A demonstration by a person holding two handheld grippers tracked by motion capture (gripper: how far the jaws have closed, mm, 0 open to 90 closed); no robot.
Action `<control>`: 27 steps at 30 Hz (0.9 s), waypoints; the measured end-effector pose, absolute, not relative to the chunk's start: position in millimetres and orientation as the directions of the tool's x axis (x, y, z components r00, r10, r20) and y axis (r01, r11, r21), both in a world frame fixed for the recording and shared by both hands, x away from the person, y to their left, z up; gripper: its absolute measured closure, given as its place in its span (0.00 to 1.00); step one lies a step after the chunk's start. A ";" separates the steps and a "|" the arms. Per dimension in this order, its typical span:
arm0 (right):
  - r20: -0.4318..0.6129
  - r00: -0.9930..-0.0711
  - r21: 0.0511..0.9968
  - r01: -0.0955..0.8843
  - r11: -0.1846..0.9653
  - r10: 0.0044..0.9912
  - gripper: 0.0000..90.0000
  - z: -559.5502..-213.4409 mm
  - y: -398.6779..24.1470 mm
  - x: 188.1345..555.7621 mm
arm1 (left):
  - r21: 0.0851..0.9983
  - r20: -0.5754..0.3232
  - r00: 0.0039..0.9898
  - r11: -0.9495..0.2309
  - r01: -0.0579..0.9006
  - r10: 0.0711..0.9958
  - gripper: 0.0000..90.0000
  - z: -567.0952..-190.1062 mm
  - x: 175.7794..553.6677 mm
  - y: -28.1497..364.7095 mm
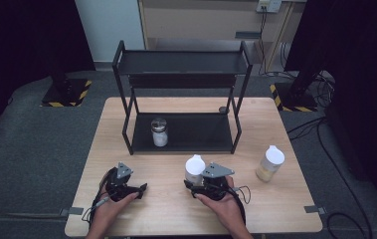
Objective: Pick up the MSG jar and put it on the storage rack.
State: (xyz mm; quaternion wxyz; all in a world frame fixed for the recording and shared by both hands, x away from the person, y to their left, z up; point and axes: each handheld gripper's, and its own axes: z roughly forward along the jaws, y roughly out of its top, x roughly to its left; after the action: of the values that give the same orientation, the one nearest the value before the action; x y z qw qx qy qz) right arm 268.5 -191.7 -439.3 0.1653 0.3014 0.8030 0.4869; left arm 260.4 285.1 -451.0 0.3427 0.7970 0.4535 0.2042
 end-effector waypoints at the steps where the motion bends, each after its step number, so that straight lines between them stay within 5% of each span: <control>1: 0.028 -0.764 0.882 0.322 0.344 0.644 0.35 -438.4 -191.2 269.5 | 0.731 0.015 0.505 -0.354 0.583 0.863 0.03 -451.0 260.4 285.1; 27: 0.012 -0.761 0.884 0.311 0.348 0.649 0.35 -415.6 -171.6 300.9 | 0.731 0.015 0.505 -0.354 0.583 0.863 0.03 -451.0 260.4 285.1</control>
State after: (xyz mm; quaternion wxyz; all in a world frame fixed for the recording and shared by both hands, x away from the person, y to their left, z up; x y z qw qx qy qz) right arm 300.9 -171.6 -415.6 0.1738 0.2990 0.8025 0.4862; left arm 260.4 285.1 -451.0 0.3425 0.7970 0.4535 0.2043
